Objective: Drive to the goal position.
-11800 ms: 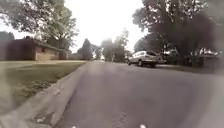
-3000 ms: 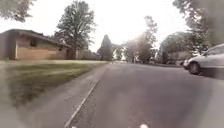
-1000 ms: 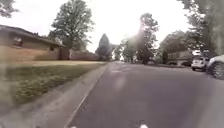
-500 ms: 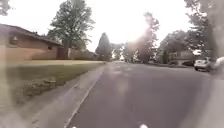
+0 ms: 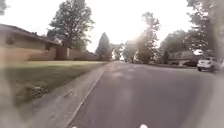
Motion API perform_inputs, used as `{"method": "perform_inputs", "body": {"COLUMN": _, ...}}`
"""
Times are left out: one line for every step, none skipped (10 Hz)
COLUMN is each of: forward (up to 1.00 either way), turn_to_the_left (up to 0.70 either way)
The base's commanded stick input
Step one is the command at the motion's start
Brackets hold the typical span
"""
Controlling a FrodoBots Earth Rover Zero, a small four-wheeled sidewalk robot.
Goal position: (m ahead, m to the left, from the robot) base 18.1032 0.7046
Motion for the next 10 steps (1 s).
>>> {"method": "perform_inputs", "body": {"forward": 1.0, "turn_to_the_left": 0.0}}
{"method": "perform_inputs", "body": {"forward": 1.0, "turn_to_the_left": -0.04}}
{"method": "perform_inputs", "body": {"forward": 1.0, "turn_to_the_left": -0.16}}
{"method": "perform_inputs", "body": {"forward": 1.0, "turn_to_the_left": -0.14}}
{"method": "perform_inputs", "body": {"forward": 1.0, "turn_to_the_left": 0.0}}
{"method": "perform_inputs", "body": {"forward": 1.0, "turn_to_the_left": 0.0}}
{"method": "perform_inputs", "body": {"forward": 1.0, "turn_to_the_left": 0.0}}
{"method": "perform_inputs", "body": {"forward": 1.0, "turn_to_the_left": 0.0}}
{"method": "perform_inputs", "body": {"forward": 1.0, "turn_to_the_left": 0.0}}
{"method": "perform_inputs", "body": {"forward": 1.0, "turn_to_the_left": 0.0}}
